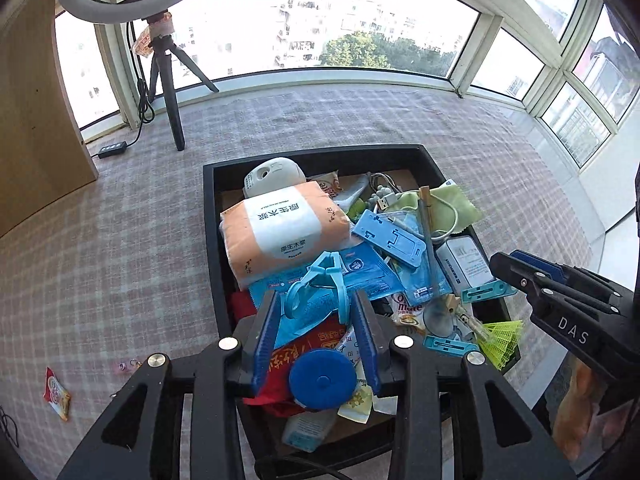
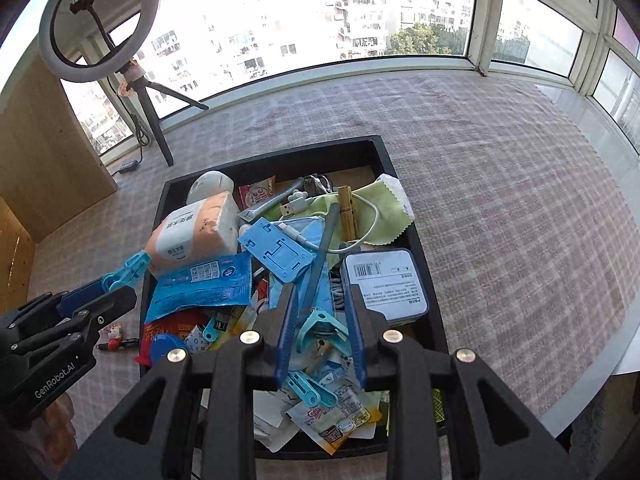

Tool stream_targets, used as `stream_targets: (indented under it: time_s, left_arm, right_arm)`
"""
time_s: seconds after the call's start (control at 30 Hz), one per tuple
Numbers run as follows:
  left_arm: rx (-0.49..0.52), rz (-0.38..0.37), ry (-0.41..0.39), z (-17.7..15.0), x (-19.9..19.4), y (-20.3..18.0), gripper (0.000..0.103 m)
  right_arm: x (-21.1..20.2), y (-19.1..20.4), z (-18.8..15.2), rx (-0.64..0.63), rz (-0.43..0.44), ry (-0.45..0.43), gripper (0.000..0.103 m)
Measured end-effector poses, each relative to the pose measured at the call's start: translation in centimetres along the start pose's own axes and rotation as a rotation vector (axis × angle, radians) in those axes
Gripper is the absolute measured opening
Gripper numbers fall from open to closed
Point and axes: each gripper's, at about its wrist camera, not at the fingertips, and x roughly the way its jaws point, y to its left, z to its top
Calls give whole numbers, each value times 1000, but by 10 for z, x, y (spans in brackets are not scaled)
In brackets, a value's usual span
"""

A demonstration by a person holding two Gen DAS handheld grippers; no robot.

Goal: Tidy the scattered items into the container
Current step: 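Carry both teal clothespins to the tray and open both grippers, then grasp the coffee-mate sachet with the left gripper while the right grasps the figurine keychain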

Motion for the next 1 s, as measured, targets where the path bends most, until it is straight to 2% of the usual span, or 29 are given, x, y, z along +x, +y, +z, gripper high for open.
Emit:
stream_targets:
  time_s: [0.03, 0.07, 0.27, 0.43, 0.57, 0.8, 1.0]
  left_arm:
    - [-1, -5, -8, 0, -1, -1, 61]
    - [-6, -6, -17, 0, -2, -1, 60]
    - [-22, 20, -2, -10, -4, 14, 60]
    - [-69, 62, 0, -25, -13, 48, 60]
    - [-157, 109, 10, -40, -16, 94, 60]
    - [-354, 231, 60, -69, -18, 202, 60]
    - [-542, 275, 118, -103, -14, 289, 60]
  right_arm:
    - [-1, -1, 0, 3, -5, 1, 45]
    - [-3, -1, 0, 2, -12, -10, 52]
    - [-9, 9, 1, -31, 14, -39, 52]
    - [-5, 40, -2, -96, 53, -38, 52]
    - [2, 78, -6, -169, 104, -26, 52]
    - [17, 159, -18, -314, 200, 25, 52]
    - [35, 225, -34, -442, 249, 102, 52]
